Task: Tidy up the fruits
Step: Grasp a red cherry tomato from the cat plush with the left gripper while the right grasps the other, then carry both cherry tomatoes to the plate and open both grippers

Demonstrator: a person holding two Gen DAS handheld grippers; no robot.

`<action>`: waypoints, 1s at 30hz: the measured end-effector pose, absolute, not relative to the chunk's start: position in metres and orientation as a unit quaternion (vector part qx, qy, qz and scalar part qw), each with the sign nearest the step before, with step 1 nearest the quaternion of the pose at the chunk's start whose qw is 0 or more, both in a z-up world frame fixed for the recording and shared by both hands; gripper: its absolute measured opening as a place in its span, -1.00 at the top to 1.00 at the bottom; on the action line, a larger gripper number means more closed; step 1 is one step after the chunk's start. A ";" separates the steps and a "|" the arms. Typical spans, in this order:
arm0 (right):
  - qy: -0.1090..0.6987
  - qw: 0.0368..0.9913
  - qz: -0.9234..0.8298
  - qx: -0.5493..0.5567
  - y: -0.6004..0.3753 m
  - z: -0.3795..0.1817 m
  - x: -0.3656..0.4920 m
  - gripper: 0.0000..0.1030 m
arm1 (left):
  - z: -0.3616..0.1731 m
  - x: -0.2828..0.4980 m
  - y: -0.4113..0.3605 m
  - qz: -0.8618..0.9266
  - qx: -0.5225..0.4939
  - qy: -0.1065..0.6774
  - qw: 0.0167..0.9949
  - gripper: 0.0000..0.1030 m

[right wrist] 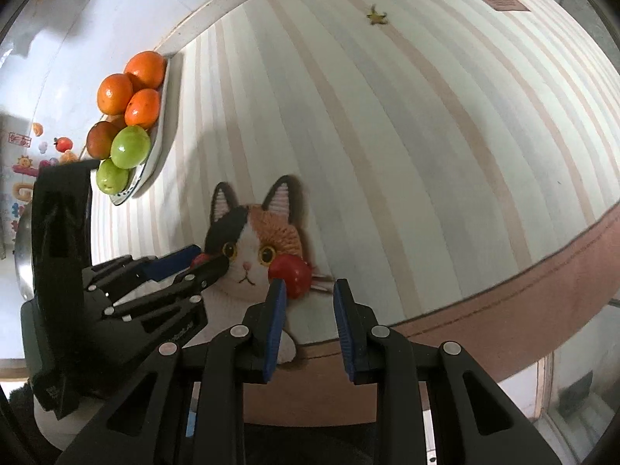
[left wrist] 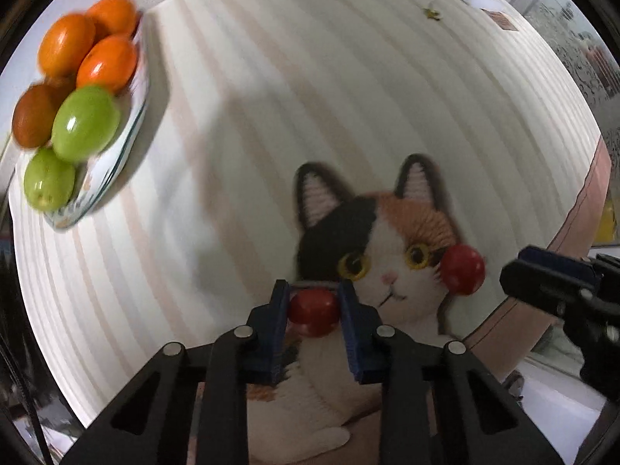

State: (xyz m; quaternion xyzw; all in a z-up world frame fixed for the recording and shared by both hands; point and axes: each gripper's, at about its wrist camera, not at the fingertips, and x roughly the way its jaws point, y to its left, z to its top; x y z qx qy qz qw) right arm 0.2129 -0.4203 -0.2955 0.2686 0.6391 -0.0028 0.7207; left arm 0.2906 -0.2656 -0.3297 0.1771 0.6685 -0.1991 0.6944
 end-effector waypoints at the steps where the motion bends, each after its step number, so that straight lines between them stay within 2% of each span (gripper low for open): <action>1: 0.640 0.721 0.003 0.266 -0.418 -0.296 0.215 0.45 | -0.329 0.294 -0.256 -0.194 0.169 0.672 0.694 0.55; 14: 0.660 0.721 0.019 0.208 -0.389 -0.313 0.241 0.46 | -0.325 0.318 -0.172 -0.137 0.031 0.715 0.685 0.55; 26: 0.667 0.721 0.021 0.189 -0.379 -0.310 0.250 0.46 | -0.300 0.347 -0.151 -0.132 0.006 0.704 0.698 0.55; 30: 0.657 0.722 0.027 0.216 -0.381 -0.306 0.248 0.47 | -0.285 0.339 -0.156 -0.134 0.005 0.695 0.706 0.55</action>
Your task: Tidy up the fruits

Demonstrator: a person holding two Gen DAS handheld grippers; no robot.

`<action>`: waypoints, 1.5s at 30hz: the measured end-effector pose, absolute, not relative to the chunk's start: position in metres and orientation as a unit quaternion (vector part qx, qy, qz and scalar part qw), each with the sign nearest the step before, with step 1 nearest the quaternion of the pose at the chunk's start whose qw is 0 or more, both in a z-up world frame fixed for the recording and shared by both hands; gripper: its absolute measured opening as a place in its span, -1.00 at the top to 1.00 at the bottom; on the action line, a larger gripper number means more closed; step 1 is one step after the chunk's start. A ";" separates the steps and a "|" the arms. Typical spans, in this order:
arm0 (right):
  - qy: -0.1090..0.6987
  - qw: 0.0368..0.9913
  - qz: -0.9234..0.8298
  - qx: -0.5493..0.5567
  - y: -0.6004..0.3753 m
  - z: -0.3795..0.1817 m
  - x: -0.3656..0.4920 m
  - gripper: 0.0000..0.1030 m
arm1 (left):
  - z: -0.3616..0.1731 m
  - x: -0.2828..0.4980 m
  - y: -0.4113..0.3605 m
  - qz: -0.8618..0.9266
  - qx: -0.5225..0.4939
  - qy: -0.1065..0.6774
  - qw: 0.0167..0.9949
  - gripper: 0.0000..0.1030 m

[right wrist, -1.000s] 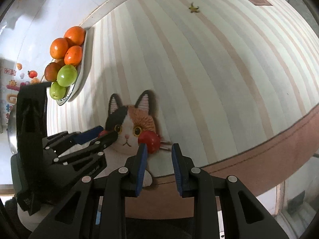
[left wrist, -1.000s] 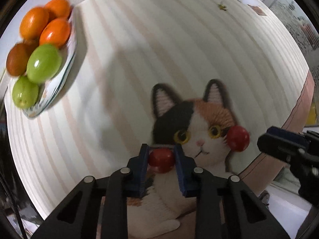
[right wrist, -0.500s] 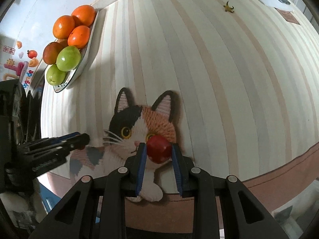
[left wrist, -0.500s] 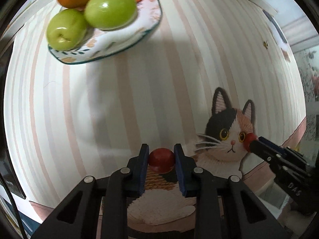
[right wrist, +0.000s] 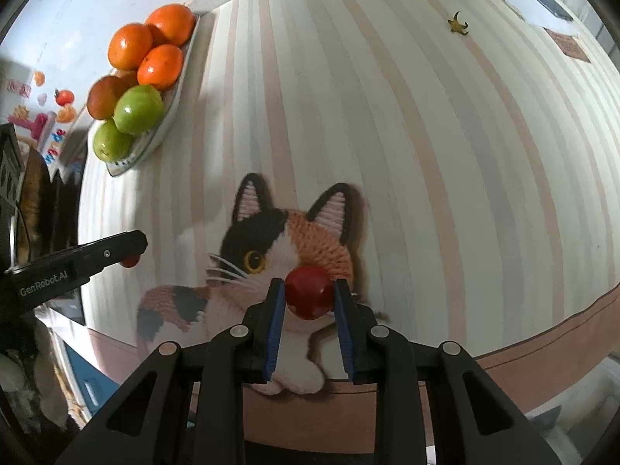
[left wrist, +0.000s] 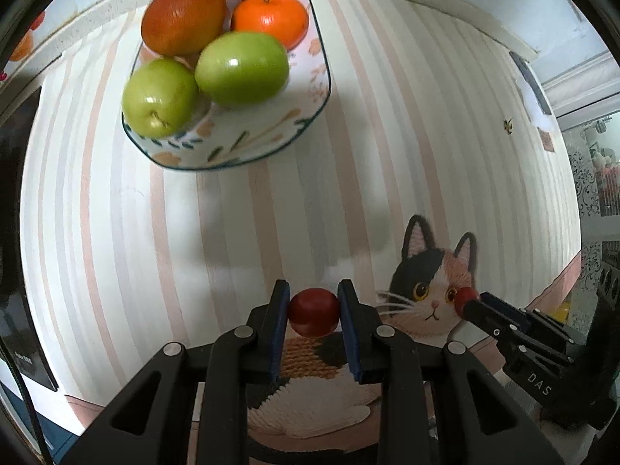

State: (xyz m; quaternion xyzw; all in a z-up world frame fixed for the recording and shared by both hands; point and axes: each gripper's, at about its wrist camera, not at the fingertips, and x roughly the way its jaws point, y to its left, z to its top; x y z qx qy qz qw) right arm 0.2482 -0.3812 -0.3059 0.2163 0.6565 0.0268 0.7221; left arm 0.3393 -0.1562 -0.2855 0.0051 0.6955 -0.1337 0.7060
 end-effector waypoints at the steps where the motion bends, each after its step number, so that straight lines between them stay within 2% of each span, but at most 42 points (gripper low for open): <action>1: 0.653 0.723 0.028 0.224 -0.382 -0.303 0.249 0.47 | -0.282 0.341 -0.153 -0.133 0.004 0.694 0.708 0.55; 11: 0.608 0.713 0.087 0.337 -0.377 -0.283 0.311 0.47 | -0.249 0.385 -0.135 -0.116 -0.046 0.660 0.741 0.55; 17: 0.585 0.702 0.130 0.384 -0.345 -0.287 0.379 0.47 | -0.256 0.422 -0.128 -0.090 -0.062 0.654 0.749 0.55; 25: 0.613 0.662 0.144 0.406 -0.312 -0.314 0.431 0.42 | -0.273 0.439 -0.129 -0.050 -0.042 0.660 0.749 0.53; 26: 0.618 0.657 0.143 0.408 -0.312 -0.317 0.433 0.29 | -0.274 0.440 -0.126 -0.042 -0.048 0.662 0.747 0.47; 27: 0.622 0.654 0.141 0.406 -0.311 -0.318 0.435 -0.03 | -0.275 0.440 -0.125 -0.042 -0.053 0.663 0.746 0.41; 28: 0.623 0.656 0.137 0.403 -0.311 -0.318 0.436 -0.19 | -0.275 0.440 -0.123 -0.037 -0.055 0.663 0.746 0.39; 29: 0.622 0.661 0.133 0.398 -0.312 -0.316 0.436 -0.35 | -0.273 0.440 -0.120 -0.033 -0.056 0.660 0.749 0.28; 30: 0.621 0.664 0.132 0.394 -0.314 -0.314 0.436 -0.36 | -0.270 0.438 -0.117 -0.036 -0.062 0.656 0.751 0.10; 34: 0.620 0.680 0.117 0.373 -0.321 -0.305 0.435 -0.42 | -0.257 0.430 -0.109 -0.027 -0.046 0.641 0.766 -0.34; 36: 0.620 0.692 0.110 0.353 -0.325 -0.296 0.431 -0.66 | -0.250 0.428 -0.107 -0.022 -0.037 0.636 0.770 -0.64; 39: 0.624 0.720 0.090 0.289 -0.325 -0.281 0.426 -0.81 | -0.243 0.416 -0.102 -0.005 -0.013 0.627 0.779 -0.74; 45: 0.608 0.782 0.048 0.129 -0.309 -0.247 0.401 -0.88 | -0.229 0.395 -0.095 0.039 0.023 0.603 0.796 -0.74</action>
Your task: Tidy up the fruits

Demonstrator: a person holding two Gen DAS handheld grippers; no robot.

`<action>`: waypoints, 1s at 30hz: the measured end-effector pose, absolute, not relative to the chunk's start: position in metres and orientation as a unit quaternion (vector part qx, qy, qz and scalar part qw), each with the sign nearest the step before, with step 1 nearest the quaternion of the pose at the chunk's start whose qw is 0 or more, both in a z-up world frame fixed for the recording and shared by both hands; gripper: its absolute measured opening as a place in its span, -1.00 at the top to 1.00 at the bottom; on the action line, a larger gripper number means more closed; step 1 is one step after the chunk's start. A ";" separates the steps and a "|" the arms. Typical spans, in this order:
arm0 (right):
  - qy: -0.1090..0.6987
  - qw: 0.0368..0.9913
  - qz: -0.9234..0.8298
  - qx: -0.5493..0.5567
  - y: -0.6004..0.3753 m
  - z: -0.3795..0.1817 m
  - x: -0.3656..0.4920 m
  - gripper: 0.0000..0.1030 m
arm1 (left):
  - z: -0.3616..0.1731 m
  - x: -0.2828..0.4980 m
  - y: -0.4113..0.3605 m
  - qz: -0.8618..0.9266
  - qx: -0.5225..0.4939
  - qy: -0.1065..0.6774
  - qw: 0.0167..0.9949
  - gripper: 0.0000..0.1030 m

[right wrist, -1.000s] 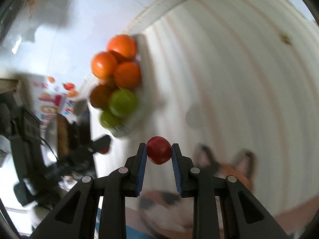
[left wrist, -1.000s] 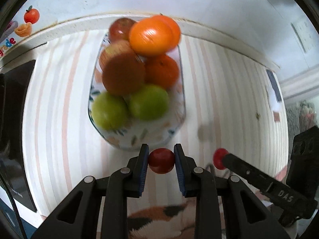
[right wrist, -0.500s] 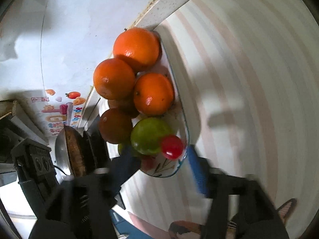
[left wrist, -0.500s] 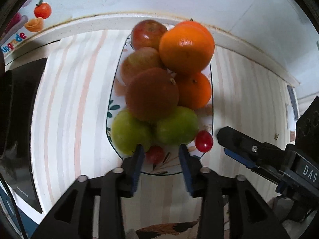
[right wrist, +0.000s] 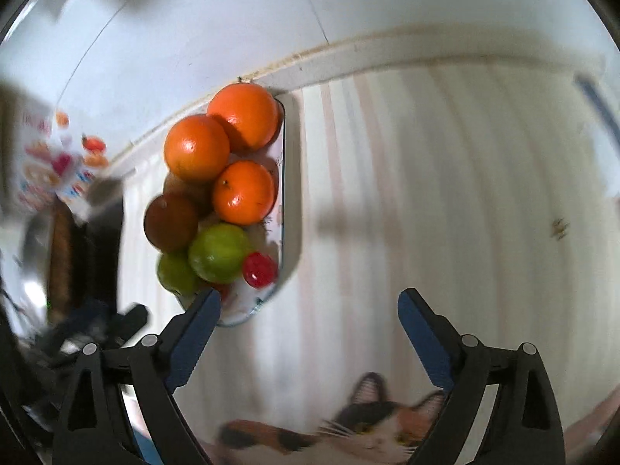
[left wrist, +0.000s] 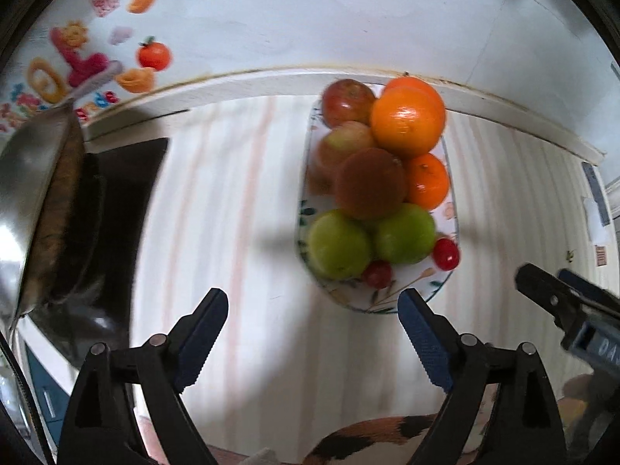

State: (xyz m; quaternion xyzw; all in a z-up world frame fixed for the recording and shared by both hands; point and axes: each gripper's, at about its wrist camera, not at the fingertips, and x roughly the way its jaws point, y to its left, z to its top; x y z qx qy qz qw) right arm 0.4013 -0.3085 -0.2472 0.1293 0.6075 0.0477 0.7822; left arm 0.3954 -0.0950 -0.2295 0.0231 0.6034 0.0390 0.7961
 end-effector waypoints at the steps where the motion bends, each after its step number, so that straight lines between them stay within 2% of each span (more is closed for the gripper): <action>1: 0.604 0.789 0.040 0.108 -0.305 -0.243 0.397 -0.88 | -0.227 0.392 -0.093 0.045 0.025 0.601 0.798 -0.74; 4: 0.592 0.803 0.027 0.061 -0.292 -0.227 0.386 -0.89 | -0.215 0.380 -0.087 0.060 0.021 0.590 0.805 -0.74; 16: 0.531 0.845 0.032 0.051 -0.283 -0.146 0.328 -0.89 | -0.144 0.325 -0.076 0.057 0.003 0.526 0.849 -0.74; 30: 0.447 0.893 0.002 0.051 -0.265 -0.029 0.152 -0.89 | -0.048 0.179 -0.061 0.000 0.021 0.453 0.891 -0.74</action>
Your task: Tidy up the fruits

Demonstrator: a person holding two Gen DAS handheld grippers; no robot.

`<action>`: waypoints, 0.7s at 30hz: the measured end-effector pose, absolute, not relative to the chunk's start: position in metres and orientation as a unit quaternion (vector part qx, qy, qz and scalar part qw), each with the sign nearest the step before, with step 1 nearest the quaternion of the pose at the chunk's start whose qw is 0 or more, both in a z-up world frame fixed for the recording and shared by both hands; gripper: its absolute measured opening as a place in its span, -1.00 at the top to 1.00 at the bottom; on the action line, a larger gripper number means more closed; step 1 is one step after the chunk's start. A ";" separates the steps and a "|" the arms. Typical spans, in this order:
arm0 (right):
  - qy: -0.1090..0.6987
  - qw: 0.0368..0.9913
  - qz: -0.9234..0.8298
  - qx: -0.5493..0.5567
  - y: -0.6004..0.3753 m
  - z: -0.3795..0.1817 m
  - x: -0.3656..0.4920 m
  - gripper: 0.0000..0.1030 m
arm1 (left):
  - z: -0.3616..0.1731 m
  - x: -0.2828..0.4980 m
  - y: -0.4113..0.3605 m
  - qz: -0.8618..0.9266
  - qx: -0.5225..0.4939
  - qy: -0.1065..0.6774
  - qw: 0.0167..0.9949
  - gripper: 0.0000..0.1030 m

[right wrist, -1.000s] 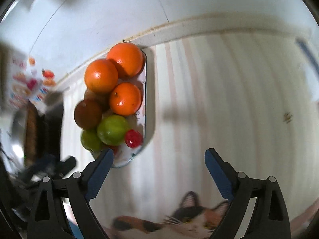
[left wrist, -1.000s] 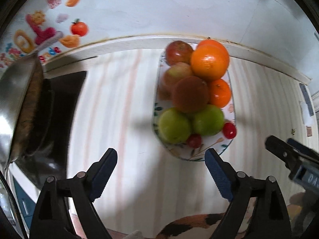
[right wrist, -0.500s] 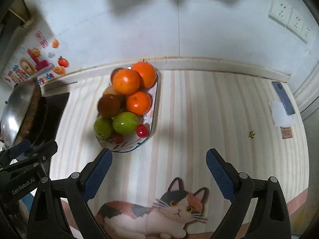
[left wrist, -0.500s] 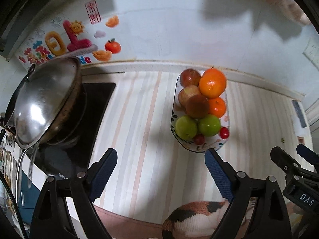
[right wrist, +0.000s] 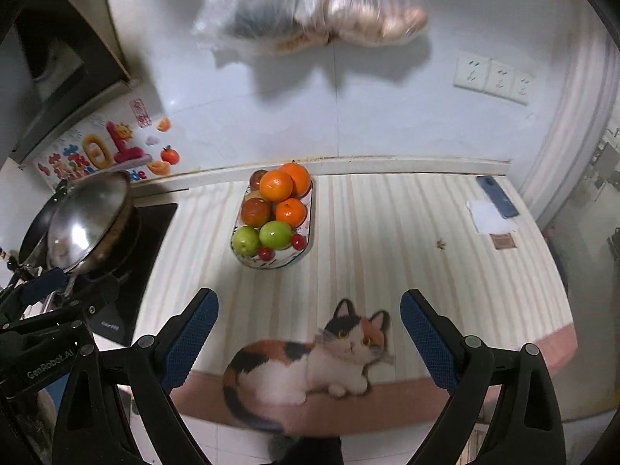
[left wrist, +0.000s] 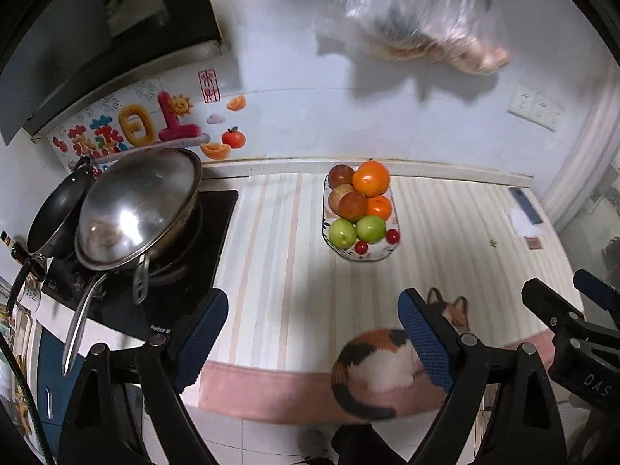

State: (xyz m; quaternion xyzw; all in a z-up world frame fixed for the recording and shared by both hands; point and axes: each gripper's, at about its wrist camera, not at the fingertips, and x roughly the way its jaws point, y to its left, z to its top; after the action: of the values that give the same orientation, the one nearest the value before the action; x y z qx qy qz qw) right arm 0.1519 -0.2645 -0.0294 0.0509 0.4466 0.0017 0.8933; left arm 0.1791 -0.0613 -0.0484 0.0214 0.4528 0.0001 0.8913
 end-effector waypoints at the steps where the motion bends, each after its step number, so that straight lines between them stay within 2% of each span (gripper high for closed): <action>1: 0.443 0.895 -0.001 0.049 -0.262 -0.024 0.140 -0.89 | -0.044 0.170 -0.060 -0.003 0.022 0.450 0.893 -0.74; 10: 0.409 0.911 -0.010 0.056 -0.254 0.025 0.036 -0.89 | -0.003 0.093 -0.054 -0.018 0.023 0.417 0.908 -0.74; 21: 0.382 0.922 0.021 0.058 -0.260 0.058 -0.007 -0.89 | 0.014 0.053 -0.060 -0.010 0.004 0.400 0.916 -0.74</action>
State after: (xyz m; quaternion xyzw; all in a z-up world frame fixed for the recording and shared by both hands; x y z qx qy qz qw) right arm -0.0067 -0.2601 0.0576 0.0577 0.3816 0.0206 0.9223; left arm 0.0534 -0.0600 0.0142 0.0037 0.4004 -0.0099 0.9163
